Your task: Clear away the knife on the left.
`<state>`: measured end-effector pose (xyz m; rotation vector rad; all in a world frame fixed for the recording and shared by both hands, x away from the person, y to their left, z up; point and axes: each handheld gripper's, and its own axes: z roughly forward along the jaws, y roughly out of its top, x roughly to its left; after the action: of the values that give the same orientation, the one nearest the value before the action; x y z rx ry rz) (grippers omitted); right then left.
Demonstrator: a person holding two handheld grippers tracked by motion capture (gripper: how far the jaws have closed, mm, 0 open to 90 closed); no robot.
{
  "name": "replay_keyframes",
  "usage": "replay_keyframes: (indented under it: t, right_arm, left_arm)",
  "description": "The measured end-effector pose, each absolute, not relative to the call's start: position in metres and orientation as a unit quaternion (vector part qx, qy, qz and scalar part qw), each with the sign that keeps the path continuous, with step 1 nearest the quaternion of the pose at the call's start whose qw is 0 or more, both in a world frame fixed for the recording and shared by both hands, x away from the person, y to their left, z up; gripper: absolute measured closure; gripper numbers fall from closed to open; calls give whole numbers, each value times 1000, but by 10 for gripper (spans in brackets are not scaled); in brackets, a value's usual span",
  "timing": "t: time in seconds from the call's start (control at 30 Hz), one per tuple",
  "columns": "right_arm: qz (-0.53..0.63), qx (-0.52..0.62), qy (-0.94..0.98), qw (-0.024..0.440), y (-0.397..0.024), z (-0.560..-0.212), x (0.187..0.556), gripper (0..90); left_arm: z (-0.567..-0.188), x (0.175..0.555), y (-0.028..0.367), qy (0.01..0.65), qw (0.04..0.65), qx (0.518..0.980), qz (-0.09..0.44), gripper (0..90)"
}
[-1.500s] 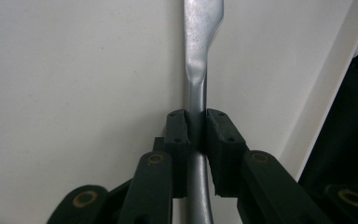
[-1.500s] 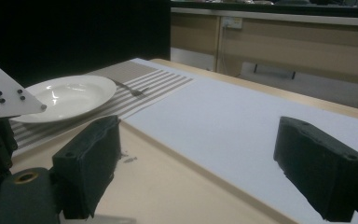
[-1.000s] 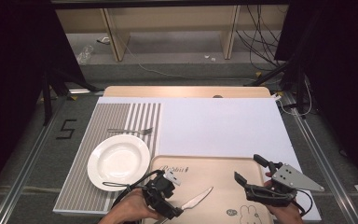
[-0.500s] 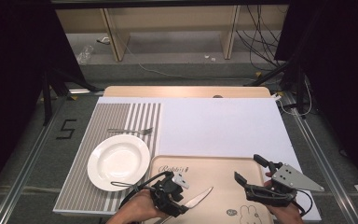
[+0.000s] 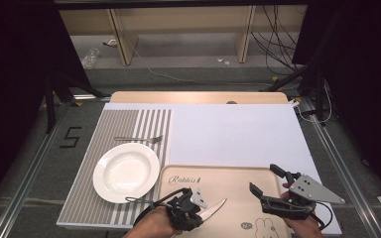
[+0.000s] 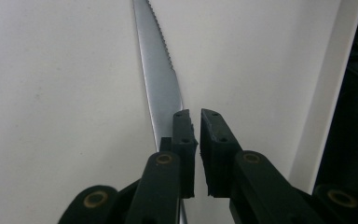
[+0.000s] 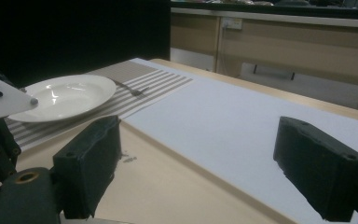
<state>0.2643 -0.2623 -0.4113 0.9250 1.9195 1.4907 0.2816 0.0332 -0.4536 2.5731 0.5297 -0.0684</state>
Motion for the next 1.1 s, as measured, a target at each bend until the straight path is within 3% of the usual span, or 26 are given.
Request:
replay_keyframes:
  t: [0.17, 1.1]
  right_arm:
    - [553, 343, 712, 266, -262, -411, 264, 158]
    - [549, 334, 718, 267, -260, -411, 263, 158]
  left_arm:
    - [-459, 280, 31, 196, 252, 947, -20, 882]
    - [-466, 291, 44, 230, 246, 942, 16, 892]
